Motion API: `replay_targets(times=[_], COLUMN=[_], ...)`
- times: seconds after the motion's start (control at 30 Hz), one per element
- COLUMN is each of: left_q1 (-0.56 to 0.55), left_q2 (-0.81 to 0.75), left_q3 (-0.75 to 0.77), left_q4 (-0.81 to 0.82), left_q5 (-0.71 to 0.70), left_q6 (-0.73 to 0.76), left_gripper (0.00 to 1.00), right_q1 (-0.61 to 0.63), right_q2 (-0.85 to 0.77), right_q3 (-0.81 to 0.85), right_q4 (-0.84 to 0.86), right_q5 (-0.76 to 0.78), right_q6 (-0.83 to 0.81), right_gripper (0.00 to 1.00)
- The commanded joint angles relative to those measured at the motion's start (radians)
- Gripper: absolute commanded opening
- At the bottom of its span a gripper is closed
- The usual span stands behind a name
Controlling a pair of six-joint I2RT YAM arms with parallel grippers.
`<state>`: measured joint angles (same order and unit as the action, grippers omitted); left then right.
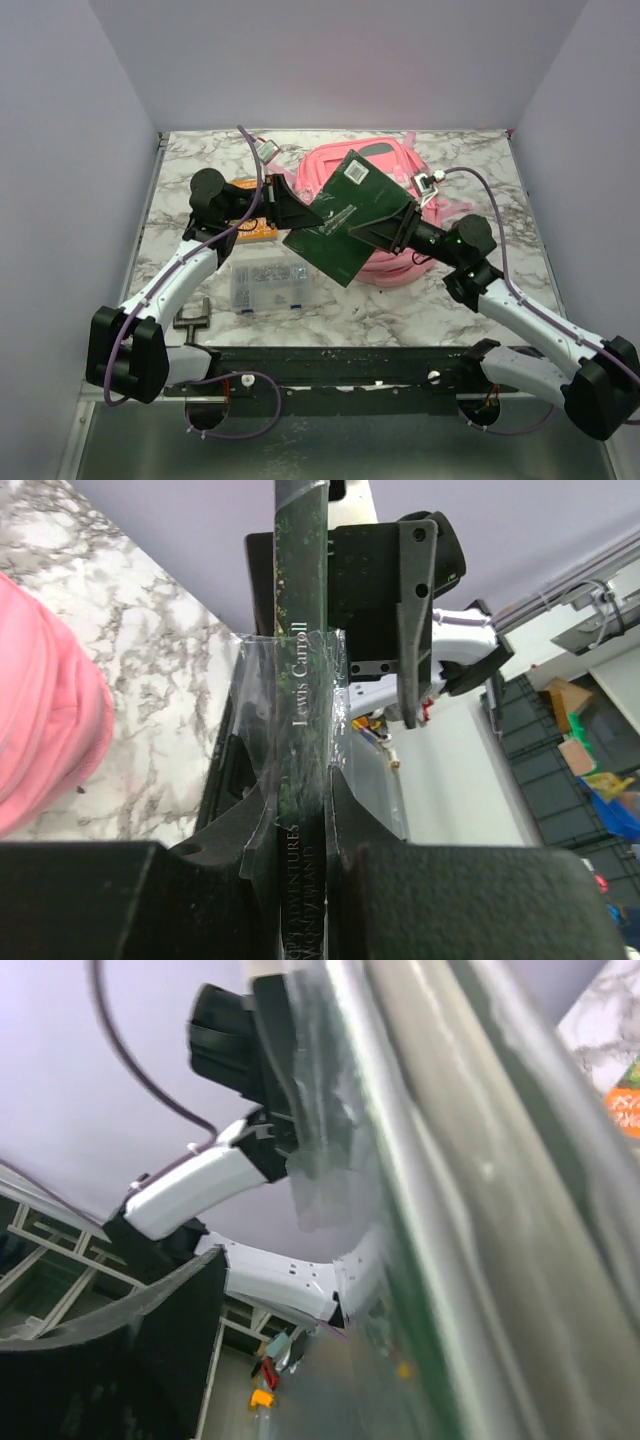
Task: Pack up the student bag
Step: Pick up the book from the center of the board.
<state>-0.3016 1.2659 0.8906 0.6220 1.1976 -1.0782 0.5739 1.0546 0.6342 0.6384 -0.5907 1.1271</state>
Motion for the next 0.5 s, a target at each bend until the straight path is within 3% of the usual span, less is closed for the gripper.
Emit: replay_targets(times=[0.0,0.07,0.17,0.27,0.3,0.33,0.37,0.4,0.47], left_q1=[-0.037,-0.064,-0.113,-0.162,-0.172,-0.174,-0.173,-0.171,-0.172], left_q2=[-0.017,-0.003,0.017,0.038,0.045,0.049,0.053,0.056,0.057], left_q3=[-0.008,0.003,0.009,0.019,0.018,0.012,0.003,-0.011,-0.033], left_q4=[0.119,0.134,0.162,0.181,0.181,0.182,0.181,0.177,0.134], left_q5=[-0.066,-0.105,-0.17,-0.211,-0.224,-0.242,-0.258,-0.275,-0.303], left_q6=[-0.104,-0.14,-0.192,-0.209,-0.208,-0.206,-0.202,-0.185,-0.127], left_gripper=[0.0,0.0,0.0,0.0,0.0,0.06,0.22,0.38,0.53], right_q1=[0.001,0.001,0.001,0.001,0.0,0.001,0.001,0.001,0.0], right_q2=[-0.107,-0.149,-0.21,-0.248,-0.26,-0.275,-0.289,-0.312,-0.354], right_q3=[-0.021,-0.049,-0.106,-0.145,-0.145,-0.127,-0.099,-0.048,0.058], right_q4=[-0.025,-0.008,0.05,0.097,0.087,0.039,-0.063,-0.188,-0.55], right_q5=[0.04,0.043,0.075,0.097,0.107,0.129,0.157,0.202,0.377], right_q6=[-0.008,0.01,0.053,0.082,0.067,0.035,-0.004,-0.063,-0.177], right_gripper=[0.64,0.6,0.47,0.27,0.15,0.05,0.01,0.01,0.0])
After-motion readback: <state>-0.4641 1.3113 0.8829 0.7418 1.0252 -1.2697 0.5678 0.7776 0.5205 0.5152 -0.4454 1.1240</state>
